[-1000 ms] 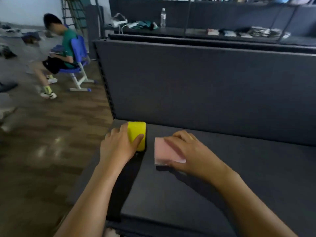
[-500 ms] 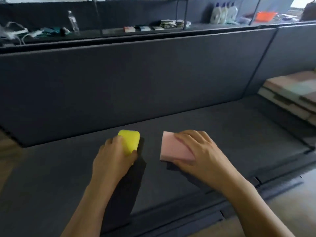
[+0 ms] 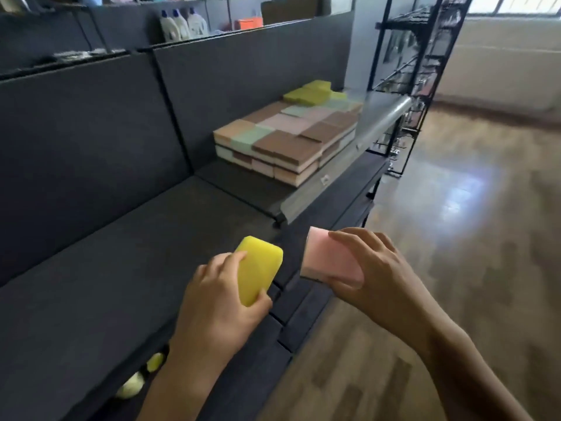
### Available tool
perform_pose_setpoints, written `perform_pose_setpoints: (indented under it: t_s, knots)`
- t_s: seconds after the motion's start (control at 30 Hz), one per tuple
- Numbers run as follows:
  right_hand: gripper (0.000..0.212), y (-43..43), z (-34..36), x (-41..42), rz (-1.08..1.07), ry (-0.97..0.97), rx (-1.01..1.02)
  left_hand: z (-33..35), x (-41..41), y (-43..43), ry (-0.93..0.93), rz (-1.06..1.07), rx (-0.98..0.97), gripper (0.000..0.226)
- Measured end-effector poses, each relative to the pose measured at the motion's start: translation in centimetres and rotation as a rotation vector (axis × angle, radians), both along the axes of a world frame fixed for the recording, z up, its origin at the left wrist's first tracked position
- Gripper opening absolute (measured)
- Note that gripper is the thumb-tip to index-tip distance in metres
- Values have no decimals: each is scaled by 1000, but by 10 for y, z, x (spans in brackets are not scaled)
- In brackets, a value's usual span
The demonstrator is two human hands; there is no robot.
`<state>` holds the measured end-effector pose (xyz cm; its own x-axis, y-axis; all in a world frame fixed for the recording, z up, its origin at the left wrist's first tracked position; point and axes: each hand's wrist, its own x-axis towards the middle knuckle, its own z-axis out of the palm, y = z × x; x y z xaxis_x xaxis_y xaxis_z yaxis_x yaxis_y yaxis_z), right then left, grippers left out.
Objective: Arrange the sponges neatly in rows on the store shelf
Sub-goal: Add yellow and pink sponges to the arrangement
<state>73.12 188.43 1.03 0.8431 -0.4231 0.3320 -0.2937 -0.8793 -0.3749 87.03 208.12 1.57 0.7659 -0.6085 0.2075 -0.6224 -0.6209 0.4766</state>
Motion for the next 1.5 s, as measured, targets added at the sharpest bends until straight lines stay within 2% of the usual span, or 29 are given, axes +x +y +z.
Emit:
perform_pose_setpoints:
  t_s: [0.17, 0.37, 0.87, 1.07, 1.23, 1.5]
  knots:
    - [72, -67, -5, -57, -177, -13, 27, -3, -26, -91, 19, -187, 19, 64]
    - [74, -130, -10, -78, -295, -41, 34, -6, -23, -183, 32, -346, 40, 64]
    - [64, -336, 4, 20, -308, -44, -15, 4, 81, -408, 19, -456, 21, 71]
    - [64, -426, 5, 62, -256, -61, -40, 12, 110, -473, 3, -405, 24, 70]
    - [59, -519, 3, 108, -106, -116, -19, 17, 127, -534, -40, -289, 28, 69]
    - [58, -645, 7, 191, 218, -96, -21, 30, 147, -613, -137, 55, 86, 60]
